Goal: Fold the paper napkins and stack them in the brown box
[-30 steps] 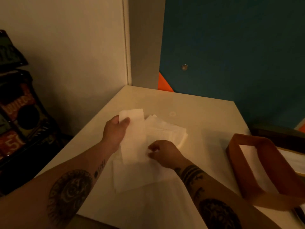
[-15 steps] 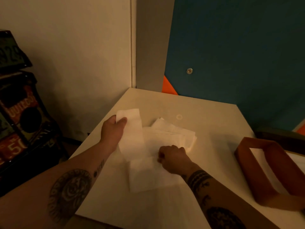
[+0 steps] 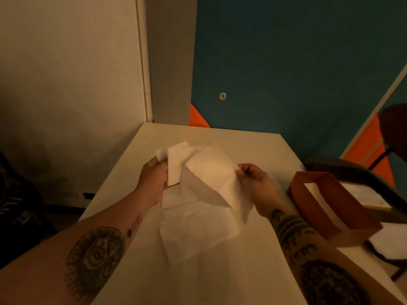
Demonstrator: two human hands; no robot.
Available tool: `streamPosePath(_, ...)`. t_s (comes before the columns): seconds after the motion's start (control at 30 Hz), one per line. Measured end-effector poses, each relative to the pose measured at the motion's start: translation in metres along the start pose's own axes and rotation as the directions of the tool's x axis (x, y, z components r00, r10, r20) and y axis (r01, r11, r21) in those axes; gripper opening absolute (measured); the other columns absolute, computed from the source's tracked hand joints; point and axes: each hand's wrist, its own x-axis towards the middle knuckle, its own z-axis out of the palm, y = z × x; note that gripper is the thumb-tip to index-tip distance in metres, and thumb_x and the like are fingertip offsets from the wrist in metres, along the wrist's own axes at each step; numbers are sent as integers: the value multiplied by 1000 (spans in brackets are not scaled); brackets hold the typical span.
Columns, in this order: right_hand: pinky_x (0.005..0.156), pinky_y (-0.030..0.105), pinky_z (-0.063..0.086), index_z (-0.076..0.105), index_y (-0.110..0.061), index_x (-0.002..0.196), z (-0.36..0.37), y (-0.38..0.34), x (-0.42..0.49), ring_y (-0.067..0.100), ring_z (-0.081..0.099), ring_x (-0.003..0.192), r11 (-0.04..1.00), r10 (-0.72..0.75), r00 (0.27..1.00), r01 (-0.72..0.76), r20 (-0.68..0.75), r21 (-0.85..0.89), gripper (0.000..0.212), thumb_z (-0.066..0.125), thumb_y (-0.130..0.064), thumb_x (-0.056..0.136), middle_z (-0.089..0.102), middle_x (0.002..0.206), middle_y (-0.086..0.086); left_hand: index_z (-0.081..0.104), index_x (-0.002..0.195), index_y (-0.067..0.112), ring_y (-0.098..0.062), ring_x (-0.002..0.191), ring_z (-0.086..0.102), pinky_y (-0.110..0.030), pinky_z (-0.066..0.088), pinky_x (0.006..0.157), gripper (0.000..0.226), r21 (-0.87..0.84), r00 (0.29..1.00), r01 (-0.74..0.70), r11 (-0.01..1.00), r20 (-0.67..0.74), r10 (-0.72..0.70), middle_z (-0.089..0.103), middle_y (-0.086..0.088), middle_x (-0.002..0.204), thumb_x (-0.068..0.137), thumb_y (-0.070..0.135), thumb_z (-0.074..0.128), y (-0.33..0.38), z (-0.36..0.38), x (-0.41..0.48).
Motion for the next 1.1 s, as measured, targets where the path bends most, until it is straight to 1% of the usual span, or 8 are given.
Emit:
streamPosePath(0.13, 81, 32, 53, 67, -25, 106, 6, -9, 1, 18, 63, 98, 964, -15, 983, 62, -182, 257, 11, 56, -24, 102, 68, 105, -3, 77, 113, 34, -25, 109, 71, -52, 57, 96, 37, 23, 996, -78, 997, 42, 76, 76, 2, 114, 76, 42, 78, 7, 9, 0)
streamPosePath(0.23, 90, 37, 51, 65, -26, 108, -2, -15, 7, 18, 60, 103, 923, 16, 955, 100, -296, 371, 11, 57, -25, 102, 65, 111, -2, 74, 104, 31, -21, 101, 69, -47, 57, 95, 17, 102, 992, -102, 989, -63, 109, 74, 7, 103, 91, 39, 67, 13, 2, 0)
streamPosePath(0.33, 96, 37, 49, 65, -25, 113, -5, -21, 18, 18, 58, 107, 907, 56, 936, 98, -348, 409, 15, 56, -28, 102, 63, 114, -4, 69, 113, 30, -21, 103, 67, -44, 56, 94, 16, 163, 988, -142, 976, -35, 149, 71, 10, 102, 100, 34, 60, 13, -6, 7)
streamPosePath(0.43, 91, 34, 51, 65, -26, 107, 6, -24, 23, 15, 58, 102, 911, 33, 949, 101, -313, 401, 11, 55, -26, 102, 63, 109, -6, 71, 99, 30, -32, 107, 69, -52, 57, 95, 10, 157, 996, -85, 984, 31, 81, 74, -3, 107, 100, 33, 62, 10, 2, 7)
streamPosePath(0.57, 72, 26, 48, 64, -25, 108, 33, -19, 29, 13, 60, 94, 935, -6, 967, 96, -255, 342, 10, 56, -26, 102, 65, 103, -9, 70, 116, 22, -33, 104, 71, -52, 58, 91, 23, 23, 995, 23, 999, 99, -25, 76, -8, 108, 102, 35, 57, 7, 24, 5)
streamPosePath(0.77, 91, 39, 53, 59, -35, 109, 53, 8, 45, 6, 59, 92, 997, -34, 968, 52, -249, 65, 10, 54, -31, 101, 62, 99, -20, 67, 124, 18, -30, 103, 72, -41, 57, 75, 37, -170, 983, 168, 971, 107, -152, 77, -8, 111, 104, 43, 50, 7, 42, 10)
streamPosePath(1.0, 83, 35, 57, 58, -41, 110, 60, 16, 39, 13, 66, 92, 983, -123, 992, 121, 8, 136, 18, 60, -27, 99, 69, 102, -6, 72, 103, 17, -24, 87, 70, -35, 53, 71, 16, -57, 980, 39, 998, 197, -27, 78, -6, 95, 95, 27, 62, -7, 44, 13)
streamPosePath(1.1, 80, 33, 58, 57, -43, 114, 66, 19, 35, 16, 67, 91, 985, -115, 990, 103, 86, 137, 22, 64, -31, 97, 68, 100, -2, 65, 103, 14, -26, 76, 66, -36, 50, 69, 28, -189, 975, 150, 970, 190, -114, 73, -7, 86, 105, 30, 43, -14, 43, 15)
